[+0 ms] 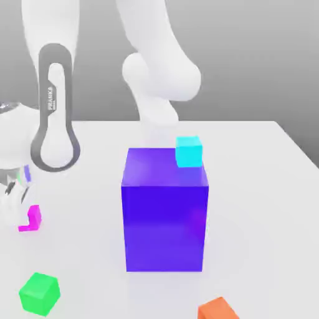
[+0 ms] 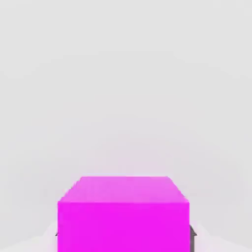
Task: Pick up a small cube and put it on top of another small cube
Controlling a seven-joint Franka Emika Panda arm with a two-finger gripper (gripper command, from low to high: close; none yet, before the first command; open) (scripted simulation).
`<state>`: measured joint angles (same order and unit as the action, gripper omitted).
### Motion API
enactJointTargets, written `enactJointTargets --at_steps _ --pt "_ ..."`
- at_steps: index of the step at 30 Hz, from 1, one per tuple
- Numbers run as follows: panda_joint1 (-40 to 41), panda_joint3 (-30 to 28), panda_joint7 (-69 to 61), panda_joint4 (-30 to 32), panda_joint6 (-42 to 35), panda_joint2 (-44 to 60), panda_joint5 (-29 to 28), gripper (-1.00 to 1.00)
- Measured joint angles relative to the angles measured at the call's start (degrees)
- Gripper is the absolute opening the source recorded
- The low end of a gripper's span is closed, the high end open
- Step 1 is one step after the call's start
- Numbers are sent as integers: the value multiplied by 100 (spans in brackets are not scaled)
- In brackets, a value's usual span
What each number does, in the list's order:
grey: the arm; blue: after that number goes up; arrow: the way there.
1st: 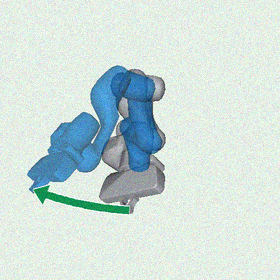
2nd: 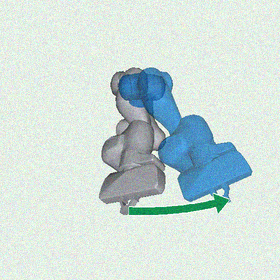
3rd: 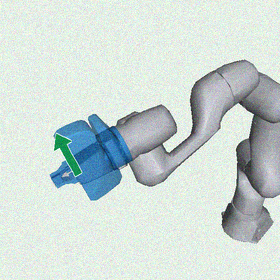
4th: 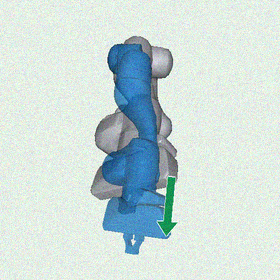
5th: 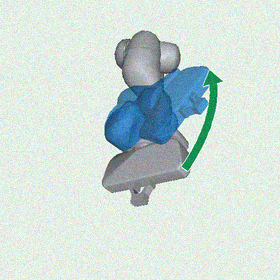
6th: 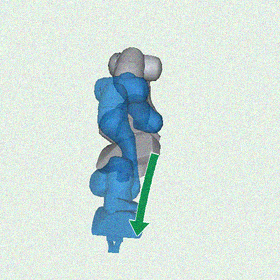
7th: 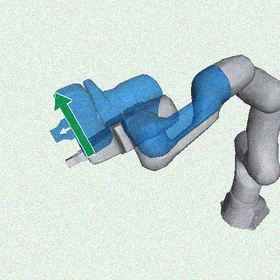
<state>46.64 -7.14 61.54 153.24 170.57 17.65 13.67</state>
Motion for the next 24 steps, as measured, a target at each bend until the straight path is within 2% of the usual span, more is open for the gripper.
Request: enactJointTargets --at_steps 6,17,21,22,24 --pt "-357 -431 784 142 -889 -1046 -888 -100" --pt "-1976 478 3570 -1610 -2254 -682 -1276 -100" --pt "-2133 569 3807 -1813 -1799 -30 -1271 -100" --pt "-2136 579 3807 -1828 -1629 157 -1262 100" --pt "-2136 579 3807 -1828 -1629 157 -1262 100"
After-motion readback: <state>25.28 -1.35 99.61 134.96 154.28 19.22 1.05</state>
